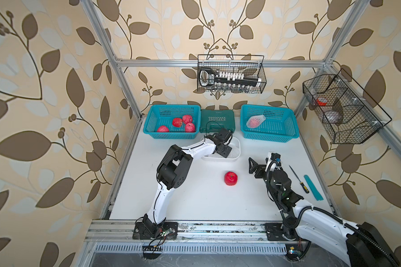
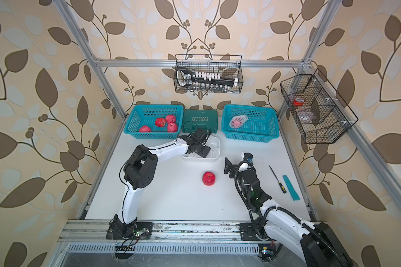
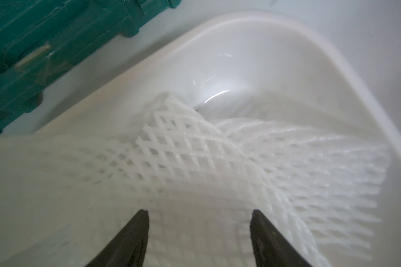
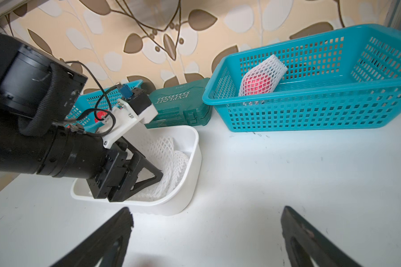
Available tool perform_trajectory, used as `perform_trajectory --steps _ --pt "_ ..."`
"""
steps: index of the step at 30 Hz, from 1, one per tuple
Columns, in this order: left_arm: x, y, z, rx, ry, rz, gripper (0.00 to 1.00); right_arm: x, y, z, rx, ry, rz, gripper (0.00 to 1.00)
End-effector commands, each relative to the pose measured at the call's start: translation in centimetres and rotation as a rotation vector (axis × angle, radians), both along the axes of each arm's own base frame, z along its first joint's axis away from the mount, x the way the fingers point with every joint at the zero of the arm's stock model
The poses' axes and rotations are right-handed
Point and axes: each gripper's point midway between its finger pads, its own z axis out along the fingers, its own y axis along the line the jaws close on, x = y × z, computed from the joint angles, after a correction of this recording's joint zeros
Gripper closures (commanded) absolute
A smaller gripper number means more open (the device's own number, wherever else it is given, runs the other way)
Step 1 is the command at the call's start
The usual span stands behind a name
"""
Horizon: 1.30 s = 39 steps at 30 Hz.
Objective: Remove foam nets from apples
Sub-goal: Pick up the apple from the center of the board.
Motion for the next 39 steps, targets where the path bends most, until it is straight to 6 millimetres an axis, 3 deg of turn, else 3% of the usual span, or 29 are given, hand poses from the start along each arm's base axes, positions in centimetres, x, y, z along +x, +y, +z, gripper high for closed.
perform_trajectory --steps 1,6,12,14,17,20,24,32,38,39 --pt "-0.5 -0.5 8.4 -0.112 -0.106 -0.014 0.20 0.2 0.2 1.2 0.028 -0.027 0.003 0.01" --pt "-2.4 -0.5 12.0 -0.189 -0.119 -0.051 0.14 0.1 0.0 1.4 0.030 -0.033 -0.002 0.00" --pt "-7.4 -0.5 14.2 -0.254 -0.115 -0.128 0.10 0.0 0.1 1.6 0.035 -0.047 0.007 0.01" --pt "-9.5 -0.8 14.1 -0.275 -0.136 -0.172 0.09 -0.2 0.4 1.7 0.038 -0.060 0.028 0.00" --pt "-12.4 -1.1 11.8 -0.299 -0.080 -0.227 0.10 -0.7 1.2 2.3 0.044 -0.100 0.087 0.00" --pt "-15.0 -1.7 8.3 -0.290 0.000 -0.286 0.09 -1.4 1.8 3.1 0.063 -0.153 0.141 0.00" --pt "-17.7 -3.8 5.0 -0.261 0.044 -0.373 0.08 -1.6 1.6 3.4 0.073 -0.174 0.136 0.00" --pt "-17.8 -5.8 0.5 -0.227 0.100 -0.381 0.12 -2.4 2.7 4.1 0.075 -0.223 0.215 0.00" --pt "-17.9 -5.3 -2.6 -0.175 0.132 -0.360 0.20 -2.6 2.2 4.3 0.080 -0.234 0.197 0.01" --pt "-17.9 -5.3 -2.7 -0.170 0.134 -0.364 0.26 -2.5 2.2 4.3 0.079 -0.229 0.195 0.00"
